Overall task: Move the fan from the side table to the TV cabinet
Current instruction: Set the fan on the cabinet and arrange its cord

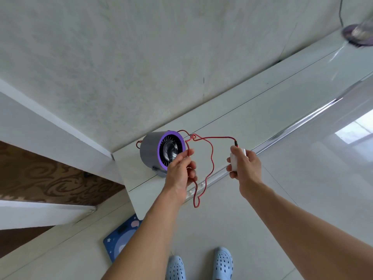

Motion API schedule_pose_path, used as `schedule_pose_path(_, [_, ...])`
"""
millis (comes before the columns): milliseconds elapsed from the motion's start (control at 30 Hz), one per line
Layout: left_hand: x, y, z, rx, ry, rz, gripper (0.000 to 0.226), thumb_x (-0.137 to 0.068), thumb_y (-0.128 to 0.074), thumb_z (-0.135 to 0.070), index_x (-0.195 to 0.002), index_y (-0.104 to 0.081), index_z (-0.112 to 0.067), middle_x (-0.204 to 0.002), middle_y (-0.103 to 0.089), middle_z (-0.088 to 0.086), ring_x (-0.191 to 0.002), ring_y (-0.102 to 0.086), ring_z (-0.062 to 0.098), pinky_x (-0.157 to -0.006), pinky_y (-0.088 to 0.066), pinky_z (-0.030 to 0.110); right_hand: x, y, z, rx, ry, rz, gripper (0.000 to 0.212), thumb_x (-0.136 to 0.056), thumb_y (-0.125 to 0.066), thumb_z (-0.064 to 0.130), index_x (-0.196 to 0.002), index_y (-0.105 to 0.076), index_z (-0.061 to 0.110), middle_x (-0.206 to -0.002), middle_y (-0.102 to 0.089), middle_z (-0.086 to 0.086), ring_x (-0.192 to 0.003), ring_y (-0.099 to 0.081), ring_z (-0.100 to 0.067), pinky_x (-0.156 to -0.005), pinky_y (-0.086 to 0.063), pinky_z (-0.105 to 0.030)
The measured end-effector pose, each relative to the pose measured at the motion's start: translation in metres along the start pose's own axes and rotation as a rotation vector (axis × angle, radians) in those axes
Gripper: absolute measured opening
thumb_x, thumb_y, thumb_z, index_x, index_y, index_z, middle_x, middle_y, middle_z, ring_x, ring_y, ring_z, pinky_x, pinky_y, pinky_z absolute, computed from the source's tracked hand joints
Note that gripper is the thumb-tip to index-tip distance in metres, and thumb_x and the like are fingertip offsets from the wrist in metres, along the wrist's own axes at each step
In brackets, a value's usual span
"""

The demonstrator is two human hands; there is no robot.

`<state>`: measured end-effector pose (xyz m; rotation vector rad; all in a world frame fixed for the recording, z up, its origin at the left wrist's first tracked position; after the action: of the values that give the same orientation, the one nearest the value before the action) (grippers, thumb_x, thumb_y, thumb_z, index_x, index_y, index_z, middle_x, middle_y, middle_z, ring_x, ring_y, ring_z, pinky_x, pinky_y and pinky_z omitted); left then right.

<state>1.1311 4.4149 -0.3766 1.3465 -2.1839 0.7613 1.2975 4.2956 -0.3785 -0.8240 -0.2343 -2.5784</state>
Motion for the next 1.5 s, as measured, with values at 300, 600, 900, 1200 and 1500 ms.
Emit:
schedule_pose_path(300, [0.026, 0.023, -0.059, 0.111, -0.028, -0.063, 0.021, -0.096, -0.048, -0.012, -0.104, -0.067, -0.016, -0.062, -0.058, 0.000, -0.044, -0.043, 0.011, -0.051, -0.040, 0.025, 0.020, -0.006, 0.048, -0.057, 0.023, 0.067, 0.026, -0.087, -0.063, 0.032, -0.099, -0.058, 0.009, -0.078, -0.065, -0.015, -0.045, -0.055, -0.019, -0.040, -0.039, -0.024])
schedule_pose_path(600, [0.045, -0.004, -0.092, 0.147, -0.001, 0.043, 0.019, -0.094, -0.059, -0.010, -0.100, -0.075, -0.020, -0.078, -0.070, 0.003, -0.065, -0.072, 0.018, -0.054, -0.057, 0.031, 0.060, -0.068, 0.059, -0.070, -0.171, 0.322, 0.030, -0.093, -0.041, 0.020, -0.114, -0.051, 0.002, -0.090, -0.061, -0.020, -0.062, -0.059, -0.026, -0.053, -0.046, -0.032])
schedule_pose_path(900, [0.051, -0.010, -0.117, -0.422, -0.127, 0.015, 0.046, -0.075, -0.075, -0.046, -0.115, -0.065, -0.026, -0.108, -0.069, 0.006, -0.090, -0.069, 0.020, -0.055, -0.055, 0.026, 0.077, -0.116, 0.073, 0.077, -0.167, 0.451, 0.020, -0.092, -0.062, 0.007, -0.110, -0.059, 0.011, -0.084, -0.070, -0.016, -0.071, -0.068, -0.025, -0.083, -0.059, -0.047])
schedule_pose_path(1200, [0.059, -0.015, -0.138, -0.531, -0.212, 0.031, 0.042, -0.090, -0.045, -0.029, -0.130, -0.054, -0.040, -0.107, -0.066, -0.001, -0.088, -0.066, 0.015, -0.065, -0.060, 0.031, 0.085, -0.127, 0.082, -0.038, -0.186, 0.498, 0.025, -0.100, -0.050, 0.017, -0.118, -0.061, 0.004, -0.090, -0.067, -0.017, -0.073, -0.068, -0.027, -0.073, -0.060, -0.043])
schedule_pose_path(1500, [0.063, -0.018, -0.142, -0.721, -0.331, 0.128, 0.054, -0.083, -0.070, -0.014, -0.132, -0.056, -0.030, -0.098, -0.069, -0.009, -0.085, -0.068, 0.010, -0.061, -0.053, 0.014, 0.088, -0.131, 0.094, 0.202, -0.126, 0.501, 0.035, -0.084, -0.070, 0.042, -0.102, -0.067, 0.012, -0.096, -0.069, -0.018, -0.068, -0.073, -0.029, -0.054, -0.058, -0.035])
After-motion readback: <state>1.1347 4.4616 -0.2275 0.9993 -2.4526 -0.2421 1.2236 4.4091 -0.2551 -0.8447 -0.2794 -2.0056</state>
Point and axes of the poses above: each hand's wrist, its own x-axis away from the middle knuckle, its own y-axis out of the back of the hand, z = x × y, the point moved 9 cm from there along -x, towards the middle knuckle
